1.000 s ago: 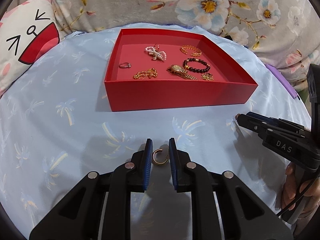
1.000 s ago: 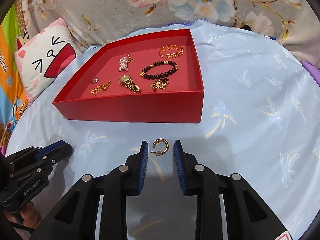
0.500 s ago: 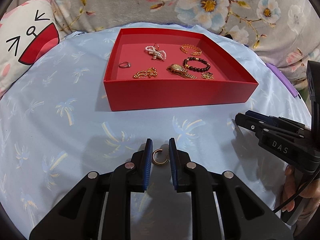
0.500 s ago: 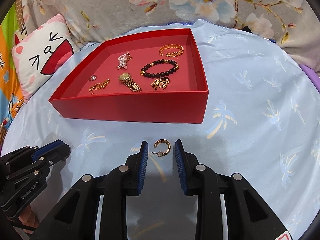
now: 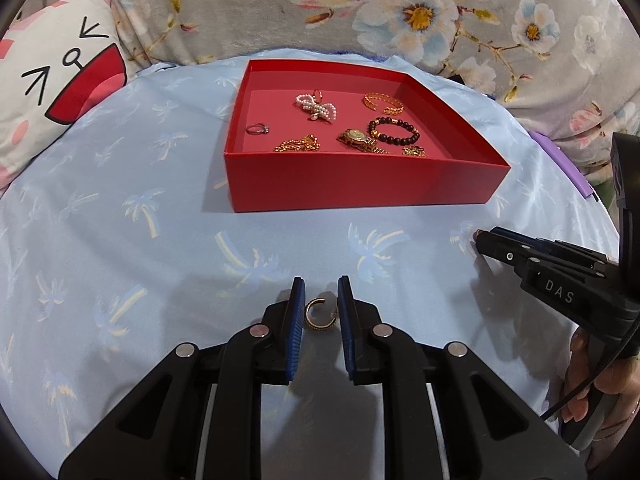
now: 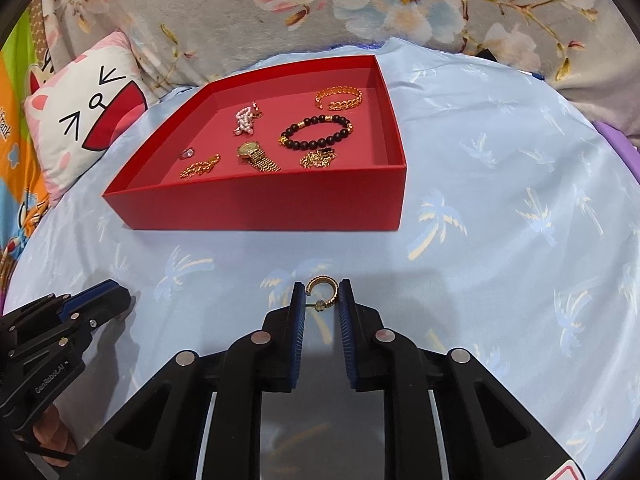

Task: Organize jewelry
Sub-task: 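Close the right tool on a gold hoop earring while the left tool approaches the other hoop, then close the left tool on the other gold hoop earring while the right tool holds its hoop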

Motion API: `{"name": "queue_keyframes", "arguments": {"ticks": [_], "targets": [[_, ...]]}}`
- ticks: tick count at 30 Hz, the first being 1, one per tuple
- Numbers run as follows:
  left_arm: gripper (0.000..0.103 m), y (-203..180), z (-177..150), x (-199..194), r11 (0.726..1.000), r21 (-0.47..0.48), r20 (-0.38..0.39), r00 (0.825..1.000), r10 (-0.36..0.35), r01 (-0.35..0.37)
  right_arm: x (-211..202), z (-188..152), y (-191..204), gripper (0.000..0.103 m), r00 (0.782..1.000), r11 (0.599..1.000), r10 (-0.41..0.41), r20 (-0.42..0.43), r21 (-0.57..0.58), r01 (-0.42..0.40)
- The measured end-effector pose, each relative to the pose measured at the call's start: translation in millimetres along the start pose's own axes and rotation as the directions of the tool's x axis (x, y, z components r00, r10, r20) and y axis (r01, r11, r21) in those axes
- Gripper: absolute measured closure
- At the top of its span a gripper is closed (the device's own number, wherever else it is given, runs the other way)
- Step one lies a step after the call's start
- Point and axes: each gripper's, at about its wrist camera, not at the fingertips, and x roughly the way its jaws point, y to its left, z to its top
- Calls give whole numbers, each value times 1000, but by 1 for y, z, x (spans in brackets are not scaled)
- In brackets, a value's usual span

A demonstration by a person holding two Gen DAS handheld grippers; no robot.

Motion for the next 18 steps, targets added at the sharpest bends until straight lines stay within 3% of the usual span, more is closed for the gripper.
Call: {"name": "queue_keyframes", "arguments": {"ticks": [2,4,18], "targets": [[87,2,-5,-6,1000,-8,0,1000,-1,1,-5,-5,0,87,1000,1000,7,6,7,-7],[87,6,-13,-13,1000,-18,-3,1000,-2,2,-9,-10,1,97,1000,1000,17,7,7,-17],[87,9,-39,-33,1000,-25,-19,1000,-10,9,-32,-35,-2,100,998,997,52,35,56,-54]]}}
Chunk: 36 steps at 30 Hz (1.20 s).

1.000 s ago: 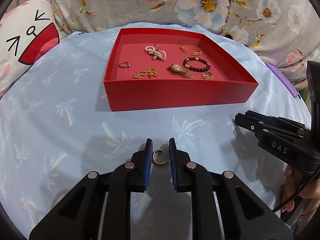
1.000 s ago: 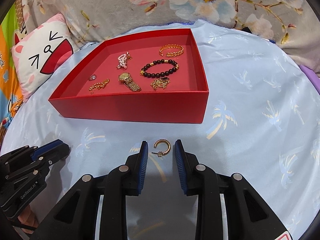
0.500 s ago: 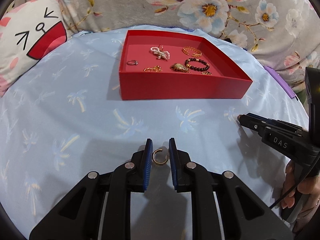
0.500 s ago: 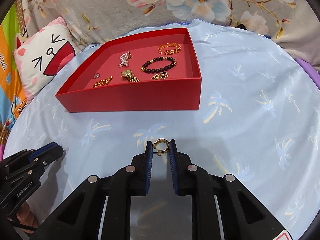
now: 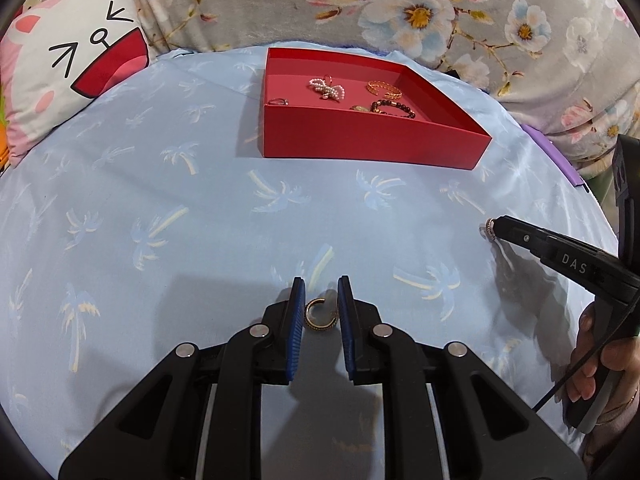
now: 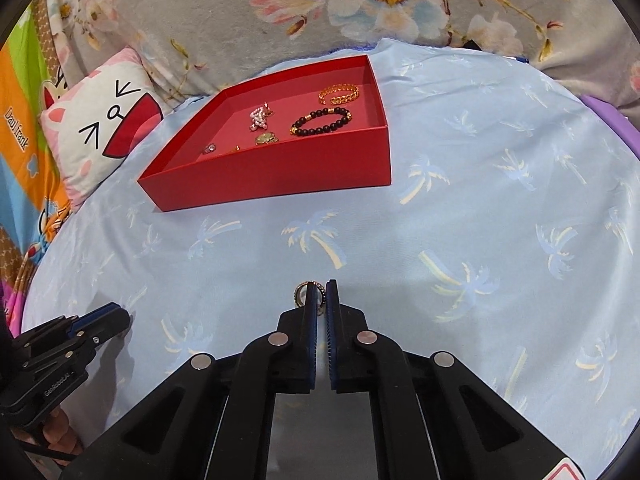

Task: Organize jewelry
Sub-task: 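Close the left tool on the other gold hoop earring while the right tool holds its hoop, then carry both hoop earrings into the red box and open both tools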

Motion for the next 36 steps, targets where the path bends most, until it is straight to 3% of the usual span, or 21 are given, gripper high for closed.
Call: {"name": "queue_keyframes", "arguments": {"ticks": [7,13,25,30,36], "targets": [[87,4,3,-1,1000,-14,2,1000,-5,5,-9,-1,-2,101,1000,1000,9,19,19,-10],[87,18,18,-22,999,-52,47,999,-9,12,-30,3,-1,101,997,999,22,70,23,-23],[87,32,102,-67,1000,-23,206,978,17,-12,-68,62,6,101,981,996,85,175,-31,-80],[87,17,148,-46,1000,9,222,975,12,-14,-43,101,10,101,984,995,89,154,-46,-83],[87,2,195,16,1000,6,159,987,4,-5,1,138,9,101,990,996,86,109,-25,-84]]}}
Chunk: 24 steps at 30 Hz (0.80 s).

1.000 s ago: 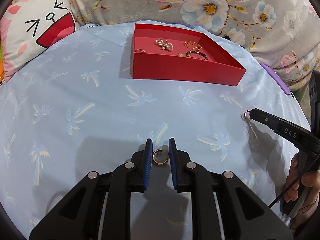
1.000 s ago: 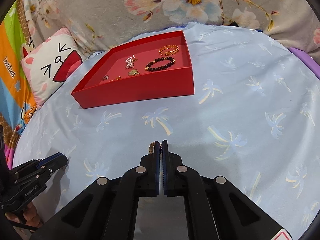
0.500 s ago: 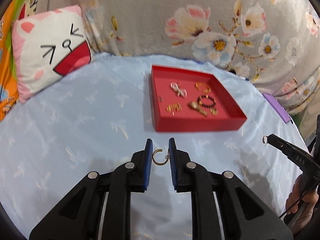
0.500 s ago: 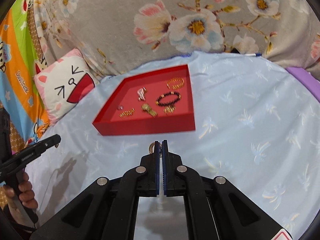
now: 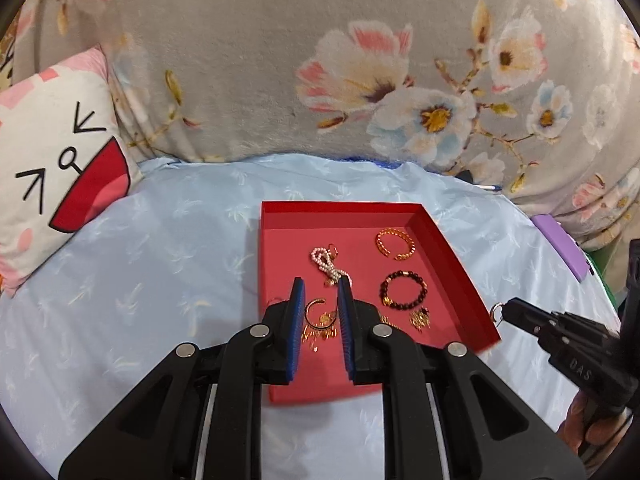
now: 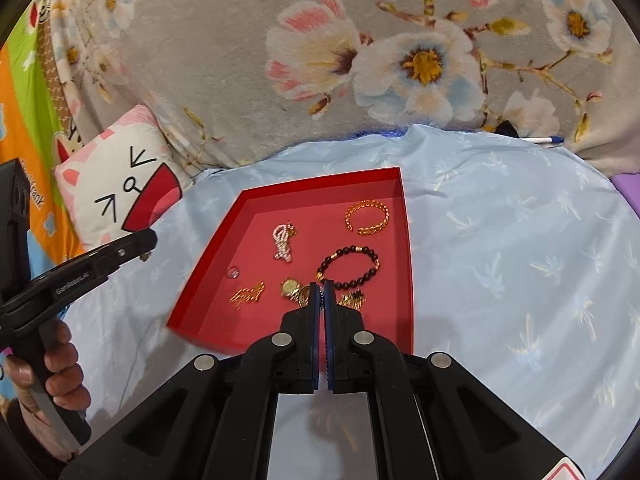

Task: Organize jewelry
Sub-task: 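Carry both hoop earrings into the red box and open both tools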

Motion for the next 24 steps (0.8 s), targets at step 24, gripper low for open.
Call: {"name": "queue_keyframes", "arguments": {"ticks": [24], "targets": [[86,5,4,107,998,-38,-106,994,39,-43,108,9,15,97,995,999,45,-84,-13,-46]]}}
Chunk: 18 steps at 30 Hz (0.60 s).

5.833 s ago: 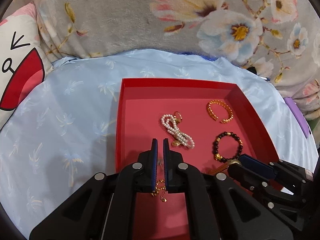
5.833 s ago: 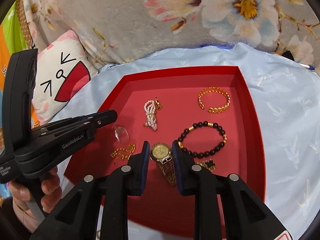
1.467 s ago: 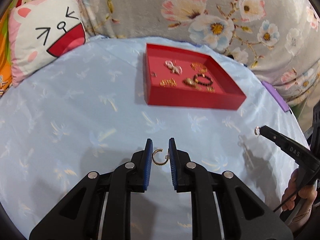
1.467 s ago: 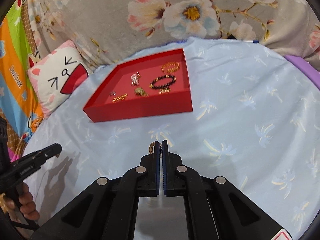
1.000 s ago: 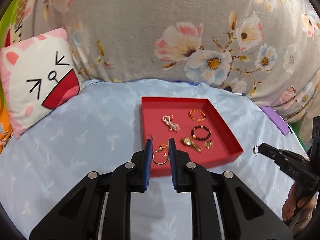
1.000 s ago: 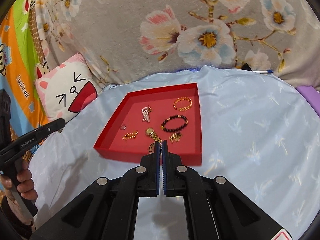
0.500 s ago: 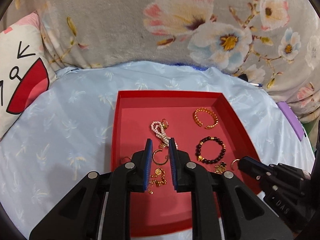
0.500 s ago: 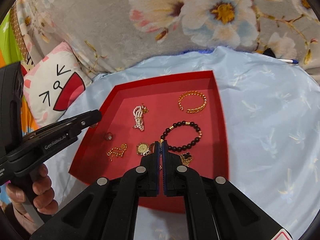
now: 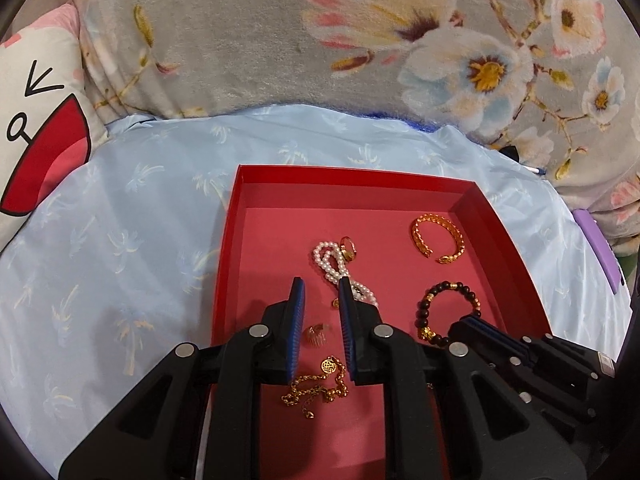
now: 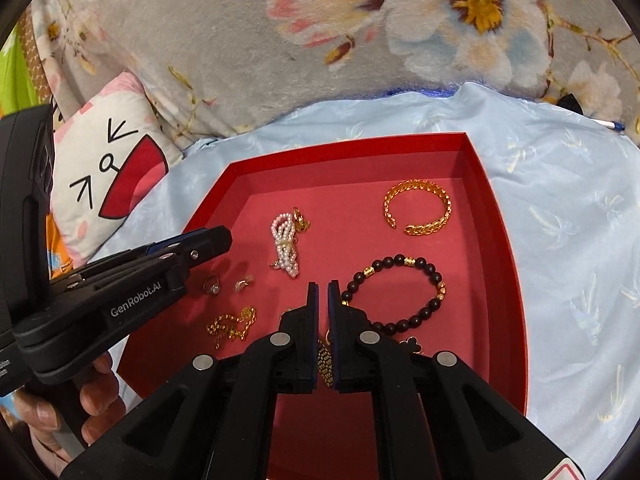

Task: Organize jewelry

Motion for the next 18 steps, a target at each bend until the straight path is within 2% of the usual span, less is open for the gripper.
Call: {"name": "queue_keyframes", "arguments": {"ticks": [7,14,18], "targets": [[84,12,1,-15,999,-35,29,1000,4,-3,-21,-6,-3,94,998,1000,-26,49,-2,26],[83,3,-8,-34,999,2,54,998,36,-36,-43,-18,4,84,995,998,-52,80,-23,54],[83,-4,-16,-39,999,11,49,998,42,-43,-47,-23,3,83,996,998,-56,71,-18,58]]}}
